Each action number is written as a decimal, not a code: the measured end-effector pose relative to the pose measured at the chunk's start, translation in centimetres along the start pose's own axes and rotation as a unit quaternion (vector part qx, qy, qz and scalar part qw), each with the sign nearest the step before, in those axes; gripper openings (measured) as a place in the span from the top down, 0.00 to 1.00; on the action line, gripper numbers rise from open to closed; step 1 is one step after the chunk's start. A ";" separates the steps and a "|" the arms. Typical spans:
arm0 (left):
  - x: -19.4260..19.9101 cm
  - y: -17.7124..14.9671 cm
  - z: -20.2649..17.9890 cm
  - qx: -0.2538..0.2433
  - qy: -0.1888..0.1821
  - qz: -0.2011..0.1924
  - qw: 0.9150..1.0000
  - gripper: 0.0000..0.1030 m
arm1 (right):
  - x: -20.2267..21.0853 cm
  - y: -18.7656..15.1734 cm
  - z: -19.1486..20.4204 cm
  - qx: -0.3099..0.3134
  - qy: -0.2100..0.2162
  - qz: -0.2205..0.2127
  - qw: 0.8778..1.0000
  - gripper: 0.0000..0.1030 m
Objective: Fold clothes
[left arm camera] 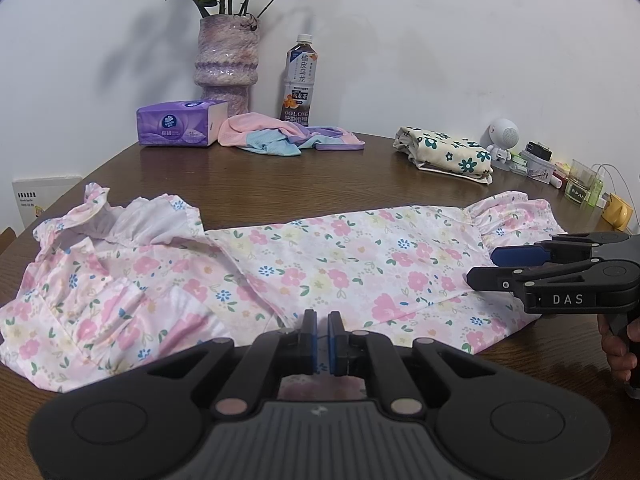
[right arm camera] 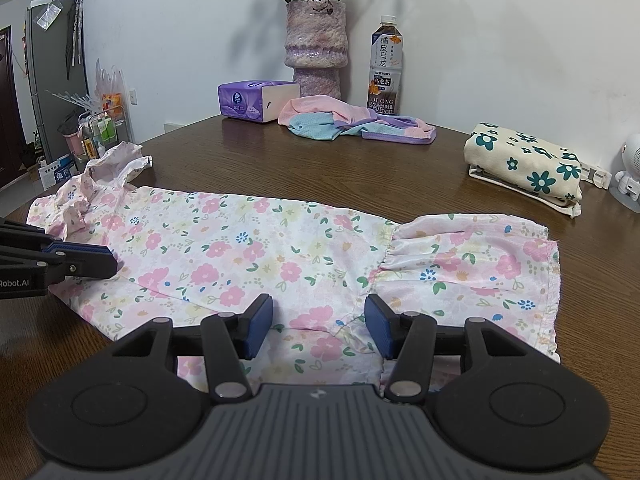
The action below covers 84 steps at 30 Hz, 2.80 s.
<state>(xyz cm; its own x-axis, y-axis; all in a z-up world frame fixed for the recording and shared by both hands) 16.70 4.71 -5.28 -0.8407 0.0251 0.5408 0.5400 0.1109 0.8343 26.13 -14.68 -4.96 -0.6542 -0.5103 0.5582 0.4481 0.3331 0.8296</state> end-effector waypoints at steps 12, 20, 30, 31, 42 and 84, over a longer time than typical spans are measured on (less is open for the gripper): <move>0.0 0.0 0.0 -0.002 -0.001 0.000 1.000 0.94 | 0.0 0.0 0.1 0.001 -0.001 0.000 1.000 0.50; 0.0 0.0 -0.1 -0.002 0.000 0.000 1.000 0.94 | 0.0 0.0 0.1 0.001 -0.001 0.000 1.000 0.50; 0.0 0.0 -0.1 -0.002 0.000 0.000 1.000 0.94 | 0.0 0.0 0.1 0.002 -0.001 0.000 1.000 0.50; 0.0 0.0 -0.1 -0.002 0.000 0.000 1.000 0.94 | 0.0 0.0 0.1 0.002 -0.001 0.000 1.000 0.50; 0.0 0.0 -0.1 -0.004 0.000 0.000 1.000 0.94 | 0.0 0.0 0.1 0.002 -0.001 0.000 1.000 0.50; -9.7 6.2 1.0 0.036 -0.069 0.027 0.997 0.96 | -6.7 4.6 -3.7 -0.066 -0.043 0.002 0.997 0.80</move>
<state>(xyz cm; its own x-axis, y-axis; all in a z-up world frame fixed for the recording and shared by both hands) 28.13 6.18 -5.50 -0.8110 0.1692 0.5601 0.5840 0.1764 0.7923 34.88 -12.68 -4.93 -0.7000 -0.4368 0.5650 0.5235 0.2244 0.8220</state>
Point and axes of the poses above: each gripper's, at about its wrist camera, not at the fingertips, and x roughly against the way its jaws point, z to its left, y to its top, the point moved 9 cm from there along -x, roughly the way its jaws point, and after that the axes turned 3 degrees about -z, right-handed, at the moved point
